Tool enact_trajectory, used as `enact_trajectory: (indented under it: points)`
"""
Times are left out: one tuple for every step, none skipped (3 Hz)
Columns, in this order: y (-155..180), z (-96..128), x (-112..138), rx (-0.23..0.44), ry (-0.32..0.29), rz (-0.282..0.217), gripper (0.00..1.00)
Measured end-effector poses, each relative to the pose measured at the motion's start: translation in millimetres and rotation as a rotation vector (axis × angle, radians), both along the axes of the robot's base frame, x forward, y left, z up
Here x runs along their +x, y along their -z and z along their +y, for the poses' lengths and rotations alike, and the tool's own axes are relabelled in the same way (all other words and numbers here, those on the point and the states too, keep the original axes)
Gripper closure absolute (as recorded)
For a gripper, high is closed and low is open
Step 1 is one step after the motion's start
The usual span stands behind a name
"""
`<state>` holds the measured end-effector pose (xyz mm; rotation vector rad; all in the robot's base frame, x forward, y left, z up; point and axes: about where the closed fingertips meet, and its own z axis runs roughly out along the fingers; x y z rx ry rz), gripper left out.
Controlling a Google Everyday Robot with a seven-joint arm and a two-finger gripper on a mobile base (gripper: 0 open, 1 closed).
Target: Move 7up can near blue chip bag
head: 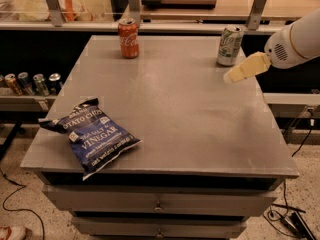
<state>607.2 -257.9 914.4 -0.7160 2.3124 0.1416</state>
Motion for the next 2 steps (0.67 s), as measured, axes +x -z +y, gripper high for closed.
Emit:
enact_trajectory:
  points:
    - [12,4,23,0.024,0.043,-0.021,0.00]
    - [18,15,47,0.038,0.064,-0.058,0.00]
